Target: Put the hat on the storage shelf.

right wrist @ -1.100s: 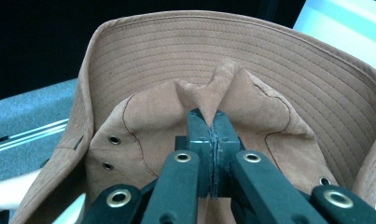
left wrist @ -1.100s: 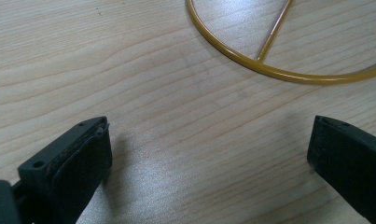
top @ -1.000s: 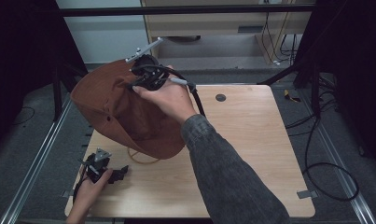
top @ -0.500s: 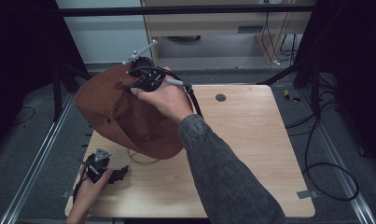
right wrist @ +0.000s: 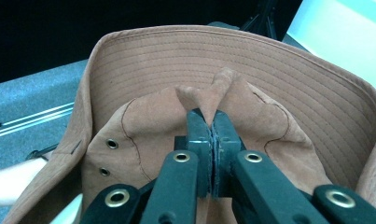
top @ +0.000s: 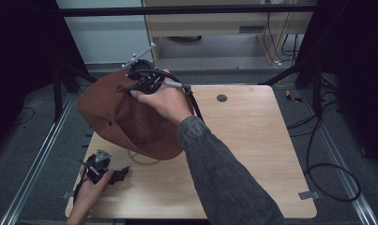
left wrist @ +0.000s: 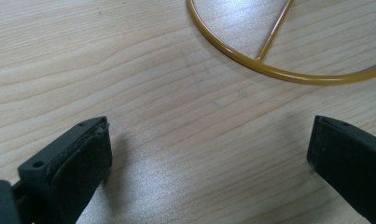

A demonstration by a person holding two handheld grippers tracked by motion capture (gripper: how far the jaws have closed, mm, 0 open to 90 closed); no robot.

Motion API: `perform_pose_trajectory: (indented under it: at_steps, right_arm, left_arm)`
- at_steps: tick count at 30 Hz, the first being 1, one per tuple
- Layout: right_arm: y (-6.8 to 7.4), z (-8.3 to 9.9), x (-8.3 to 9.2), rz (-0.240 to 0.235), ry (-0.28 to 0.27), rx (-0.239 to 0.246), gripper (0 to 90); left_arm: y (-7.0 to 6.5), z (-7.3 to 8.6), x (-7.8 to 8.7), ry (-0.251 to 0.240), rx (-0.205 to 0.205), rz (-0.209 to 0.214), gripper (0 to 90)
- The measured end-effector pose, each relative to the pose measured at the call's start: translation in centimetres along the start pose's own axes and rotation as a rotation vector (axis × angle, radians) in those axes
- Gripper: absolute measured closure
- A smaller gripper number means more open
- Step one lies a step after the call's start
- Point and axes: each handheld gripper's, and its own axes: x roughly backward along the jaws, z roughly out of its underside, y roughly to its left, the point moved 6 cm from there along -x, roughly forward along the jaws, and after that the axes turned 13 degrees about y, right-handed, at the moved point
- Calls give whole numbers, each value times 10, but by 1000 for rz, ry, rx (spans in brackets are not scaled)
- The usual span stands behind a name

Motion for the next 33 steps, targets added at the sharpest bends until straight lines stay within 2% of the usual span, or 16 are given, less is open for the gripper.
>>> perform_pose_trajectory:
  at_steps: [20, 33]
  right_arm:
    - [-2, 5, -4, -17, -15, -22, 815]
    - [-3, 10, 6, -15, -28, -30, 717]
  left_arm:
    - [0, 0, 0, 0, 2, -1, 0]
    - [0, 0, 0, 0, 2, -1, 0]
